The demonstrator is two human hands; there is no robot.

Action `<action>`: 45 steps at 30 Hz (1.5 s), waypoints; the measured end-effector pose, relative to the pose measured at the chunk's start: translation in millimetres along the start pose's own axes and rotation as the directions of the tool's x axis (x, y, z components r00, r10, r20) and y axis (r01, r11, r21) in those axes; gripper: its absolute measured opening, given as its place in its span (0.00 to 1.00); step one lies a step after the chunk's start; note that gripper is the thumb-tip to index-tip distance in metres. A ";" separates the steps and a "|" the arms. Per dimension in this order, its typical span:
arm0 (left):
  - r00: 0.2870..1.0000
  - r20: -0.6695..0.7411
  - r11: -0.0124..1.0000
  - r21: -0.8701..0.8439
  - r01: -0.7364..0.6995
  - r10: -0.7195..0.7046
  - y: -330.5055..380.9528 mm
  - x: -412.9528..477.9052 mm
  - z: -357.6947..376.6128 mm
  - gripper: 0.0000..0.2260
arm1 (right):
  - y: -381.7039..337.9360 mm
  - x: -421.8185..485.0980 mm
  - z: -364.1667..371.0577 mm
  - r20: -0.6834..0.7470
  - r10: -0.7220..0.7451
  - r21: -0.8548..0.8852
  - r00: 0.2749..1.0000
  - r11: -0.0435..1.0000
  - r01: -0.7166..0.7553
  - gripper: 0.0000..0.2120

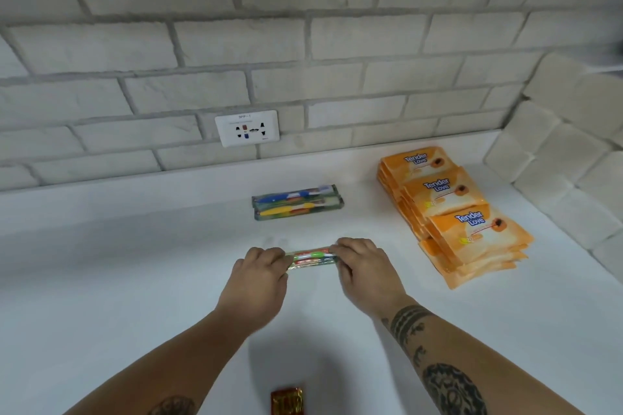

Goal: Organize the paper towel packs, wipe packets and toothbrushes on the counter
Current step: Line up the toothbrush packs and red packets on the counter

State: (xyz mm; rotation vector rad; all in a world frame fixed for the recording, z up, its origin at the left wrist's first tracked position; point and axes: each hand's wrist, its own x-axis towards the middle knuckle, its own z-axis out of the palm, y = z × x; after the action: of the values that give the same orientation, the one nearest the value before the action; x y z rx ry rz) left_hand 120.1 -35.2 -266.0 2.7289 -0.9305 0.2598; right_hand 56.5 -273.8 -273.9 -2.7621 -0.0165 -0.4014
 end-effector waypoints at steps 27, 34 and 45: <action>0.962 0.232 0.989 0.006 0.147 -0.144 -3.1 76.7 6.6 0.22 | 10.9 81.5 1.9 0.276 0.148 -0.109 0.950 0.987 -0.122 0.25; 0.984 0.150 0.995 0.037 0.093 -0.098 -2.3 68.8 -1.5 0.23 | 8.0 76.4 -1.1 0.296 0.148 -0.081 0.943 0.988 -0.130 0.31; 0.924 0.382 0.999 -0.036 0.023 -0.008 -3.9 8.5 -22.7 0.17 | -31.5 -7.7 -20.5 0.285 0.209 0.111 0.936 0.962 -0.249 0.22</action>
State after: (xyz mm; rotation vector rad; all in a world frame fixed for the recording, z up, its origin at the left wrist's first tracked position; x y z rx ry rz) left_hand 127.1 -30.5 -242.9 2.7995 -0.9918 -0.3058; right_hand 41.6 -251.0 -247.0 -2.6124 0.2002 0.0401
